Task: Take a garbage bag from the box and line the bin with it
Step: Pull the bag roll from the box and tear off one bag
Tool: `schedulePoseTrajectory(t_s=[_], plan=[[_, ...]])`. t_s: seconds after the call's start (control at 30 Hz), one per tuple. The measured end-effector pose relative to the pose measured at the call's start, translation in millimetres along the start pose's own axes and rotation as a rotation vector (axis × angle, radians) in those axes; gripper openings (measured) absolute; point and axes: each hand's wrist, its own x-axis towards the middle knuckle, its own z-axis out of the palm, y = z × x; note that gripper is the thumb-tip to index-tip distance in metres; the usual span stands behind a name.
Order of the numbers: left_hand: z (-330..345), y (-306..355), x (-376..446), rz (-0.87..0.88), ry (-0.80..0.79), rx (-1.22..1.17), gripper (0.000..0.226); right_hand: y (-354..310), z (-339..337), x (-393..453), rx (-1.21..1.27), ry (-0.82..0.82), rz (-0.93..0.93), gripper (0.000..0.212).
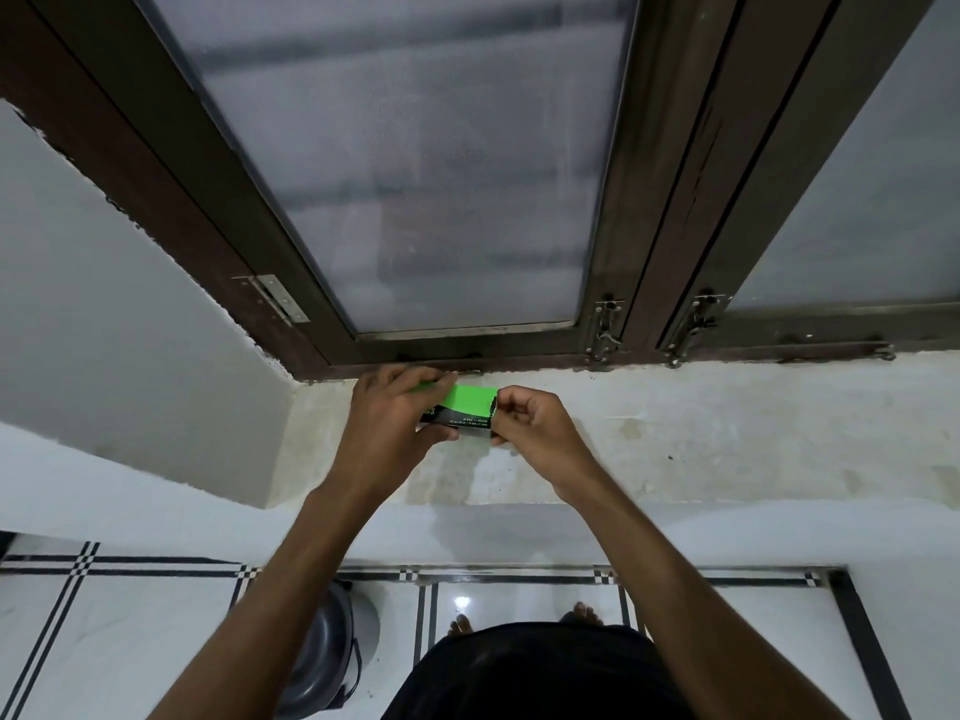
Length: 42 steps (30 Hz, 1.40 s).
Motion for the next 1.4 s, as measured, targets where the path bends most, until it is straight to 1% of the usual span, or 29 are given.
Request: schedulePoseTrajectory(t_s=[0.1, 0.23, 0.4, 0.5, 0.63, 0.67, 0.73, 0.77, 0.83, 0.87, 0.9, 0.93, 1.0, 1.03, 1.07, 1.1, 1.17, 1.23, 1.27, 1.33, 1.4], plan=[[3.2, -6.8, -2.6, -0.025, -0.039, -0.084, 0.07, -2.6, -0.5, 1.1, -0.062, -0.051, -0.014, 0.016], [3.9, -14.5, -2.9, -0.047, -0.082, -0.123, 0.07, -6.3, -1.8, -0.7, -0.12, -0.059, -0.019, 0.011], [1.2, -33.7, -5.2, -0.119, -0.095, -0.158, 0.068, -8.3, -24.4, -10.0, -0.196, 0.016, 0.011, 0.013], [4.7, -44.8, -10.2, -0.168, -0.139, -0.166, 0.068, -0.5, -41.9, -16.6, -0.26, 0.044, 0.03, 0.011], [9.5, -72.1, -21.1, -0.238, -0.155, -0.147, 0.064, 10.9, -64.3, -27.2, -0.356, 0.119, 0.064, 0.009], [8.9, -78.2, -24.7, -0.251, -0.162, -0.15, 0.065, 12.3, -69.9, -29.1, -0.388, 0.13, 0.071, 0.01], [7.9, -83.8, -30.7, -0.236, -0.213, -0.139, 0.074, 12.9, -77.1, -31.8, -0.514, 0.137, 0.076, 0.01], [6.8, -83.3, -32.9, -0.23, -0.232, -0.133, 0.08, 12.4, -77.4, -32.0, -0.606, 0.153, 0.056, 0.009], [1.4, -75.8, -35.5, -0.241, -0.199, -0.162, 0.083, 5.9, -73.1, -31.2, -0.735, 0.222, -0.09, 0.008], [-2.4, -71.3, -35.5, -0.24, -0.142, -0.181, 0.077, -0.2, -69.2, -29.6, -0.749, 0.232, -0.188, 0.013], [-7.0, -65.9, -34.5, -0.237, -0.072, -0.19, 0.067, -5.9, -65.9, -26.3, -0.762, 0.21, -0.257, 0.021], [-11.7, -59.9, -33.6, -0.238, 0.0, -0.198, 0.055, -11.6, -63.0, -22.0, -0.807, 0.146, -0.289, 0.033], [-18.3, -44.5, -32.0, -0.267, 0.1, -0.265, 0.033, -16.1, -57.3, -10.3, -1.001, -0.041, -0.254, 0.061], [-19.2, -34.8, -32.1, -0.278, 0.125, -0.31, 0.023, -14.7, -53.6, -5.3, -1.099, -0.12, -0.228, 0.069], [-17.4, -23.9, -32.8, -0.282, 0.125, -0.354, 0.016, -11.5, -49.7, -1.2, -1.163, -0.165, -0.22, 0.069], [-14.2, -12.5, -34.1, -0.286, 0.106, -0.397, 0.014, -7.4, -46.5, 1.6, -1.19, -0.179, -0.226, 0.065], [-4.9, 7.6, -37.5, -0.31, 0.047, -0.503, 0.013, -1.5, -43.8, 2.5, -1.161, -0.142, -0.237, 0.056], [5.6, 21.8, -41.8, -0.379, 0.006, -0.615, 0.014, 2.1, -45.6, -1.1, -1.056, -0.089, -0.2, 0.05], [10.3, 27.7, -43.5, -0.426, -0.006, -0.674, 0.015, 2.2, -47.9, -4.3, -0.936, -0.059, -0.155, 0.047], [18.4, 38.6, -44.5, -0.528, -0.035, -0.798, 0.017, -2.1, -52.7, -12.2, -0.57, -0.009, -0.037, 0.041], [25.5, 50.0, -43.2, -0.598, -0.075, -0.926, 0.022, -9.6, -56.3, -21.1, -0.262, 0.018, 0.021, 0.036]])
